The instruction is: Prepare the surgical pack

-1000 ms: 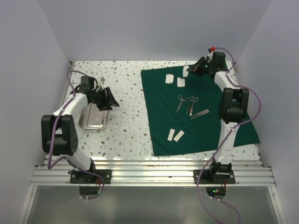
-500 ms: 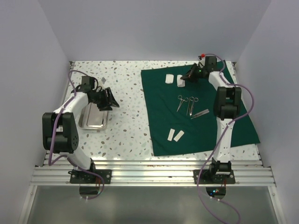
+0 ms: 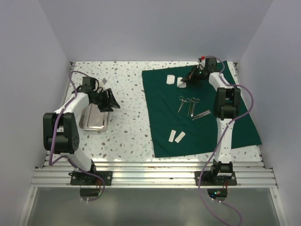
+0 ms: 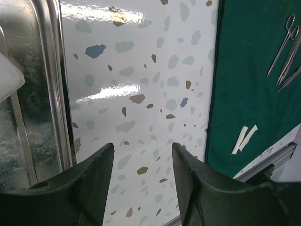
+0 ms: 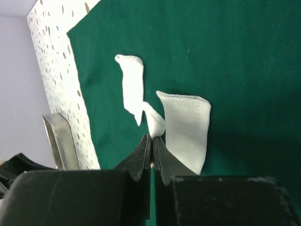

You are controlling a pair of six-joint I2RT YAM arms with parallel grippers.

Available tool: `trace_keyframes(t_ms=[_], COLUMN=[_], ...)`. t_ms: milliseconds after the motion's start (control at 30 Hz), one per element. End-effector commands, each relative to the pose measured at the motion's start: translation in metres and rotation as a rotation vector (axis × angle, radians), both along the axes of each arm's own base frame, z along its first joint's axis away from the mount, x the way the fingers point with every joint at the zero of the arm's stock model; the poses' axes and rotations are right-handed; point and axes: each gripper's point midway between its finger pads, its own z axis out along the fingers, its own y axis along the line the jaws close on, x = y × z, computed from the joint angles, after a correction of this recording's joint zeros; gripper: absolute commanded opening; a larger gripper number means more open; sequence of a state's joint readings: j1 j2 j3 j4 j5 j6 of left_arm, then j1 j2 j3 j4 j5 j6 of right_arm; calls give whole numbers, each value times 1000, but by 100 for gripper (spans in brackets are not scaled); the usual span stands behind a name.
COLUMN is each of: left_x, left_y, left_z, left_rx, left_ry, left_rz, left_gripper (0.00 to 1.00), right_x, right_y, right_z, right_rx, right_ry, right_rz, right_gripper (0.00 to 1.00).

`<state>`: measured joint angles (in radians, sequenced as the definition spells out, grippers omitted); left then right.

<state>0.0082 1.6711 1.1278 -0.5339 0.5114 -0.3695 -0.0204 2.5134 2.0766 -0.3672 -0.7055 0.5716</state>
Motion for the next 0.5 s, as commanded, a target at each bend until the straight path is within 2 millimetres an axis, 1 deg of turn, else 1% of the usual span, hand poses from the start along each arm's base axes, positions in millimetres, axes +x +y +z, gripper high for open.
trace_keyframes(t_ms=[0,300,467], left_x=[6,6,6], left_y=[-1,-1,-2], left_z=[8,4,3], left_rx=[3,3,1], left_ry=[-35,-25,-23], left_rz=[-32,-34,-38], left_gripper=[56,56,56], right_x=[7,7,10], right_y=[-3,-9,-12], right_z=[12,3,4], right_rx=[-6,-60,-74], right_ry=[-23,-9,-17], right_rz=[2,2,0], right_gripper=[0,0,0])
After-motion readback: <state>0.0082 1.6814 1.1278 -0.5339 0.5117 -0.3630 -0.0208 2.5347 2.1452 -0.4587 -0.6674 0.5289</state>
